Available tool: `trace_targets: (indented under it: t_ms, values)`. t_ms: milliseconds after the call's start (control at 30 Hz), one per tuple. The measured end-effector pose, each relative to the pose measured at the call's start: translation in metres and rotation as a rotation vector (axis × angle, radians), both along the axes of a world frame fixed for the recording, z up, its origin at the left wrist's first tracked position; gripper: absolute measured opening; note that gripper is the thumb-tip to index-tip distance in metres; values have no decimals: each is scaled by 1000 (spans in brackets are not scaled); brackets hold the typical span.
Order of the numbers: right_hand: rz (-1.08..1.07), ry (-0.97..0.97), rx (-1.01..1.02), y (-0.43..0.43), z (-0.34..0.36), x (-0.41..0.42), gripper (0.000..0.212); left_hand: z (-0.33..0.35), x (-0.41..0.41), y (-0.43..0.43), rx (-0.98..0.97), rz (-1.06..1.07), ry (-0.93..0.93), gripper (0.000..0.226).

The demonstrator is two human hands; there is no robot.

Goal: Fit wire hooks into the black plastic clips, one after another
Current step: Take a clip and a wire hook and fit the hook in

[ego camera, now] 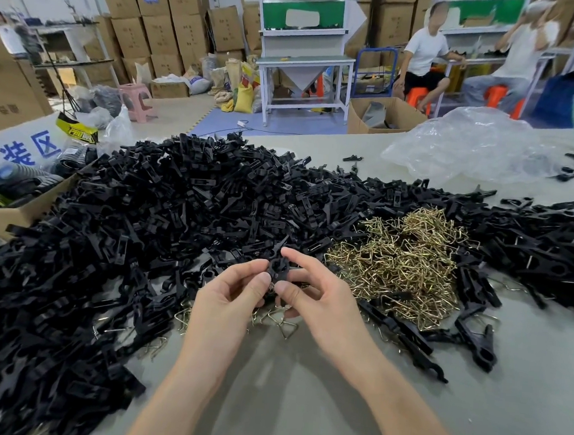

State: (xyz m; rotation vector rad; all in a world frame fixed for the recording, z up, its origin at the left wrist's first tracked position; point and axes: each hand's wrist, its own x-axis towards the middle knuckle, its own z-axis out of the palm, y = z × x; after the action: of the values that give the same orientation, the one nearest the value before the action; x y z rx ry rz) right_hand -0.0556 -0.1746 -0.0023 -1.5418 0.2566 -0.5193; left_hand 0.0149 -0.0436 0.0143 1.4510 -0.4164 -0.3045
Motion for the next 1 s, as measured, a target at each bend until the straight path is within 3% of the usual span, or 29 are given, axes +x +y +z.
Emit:
trace_targets:
  t_ms: [800,1000]
  values:
    - [-1,-12,-2,0,2,-1,47,5,-5,0,35,-5,-9,18]
    - [18,-68,65,-2,6,-2,33,4,-7,-1,36,-47,-33,20]
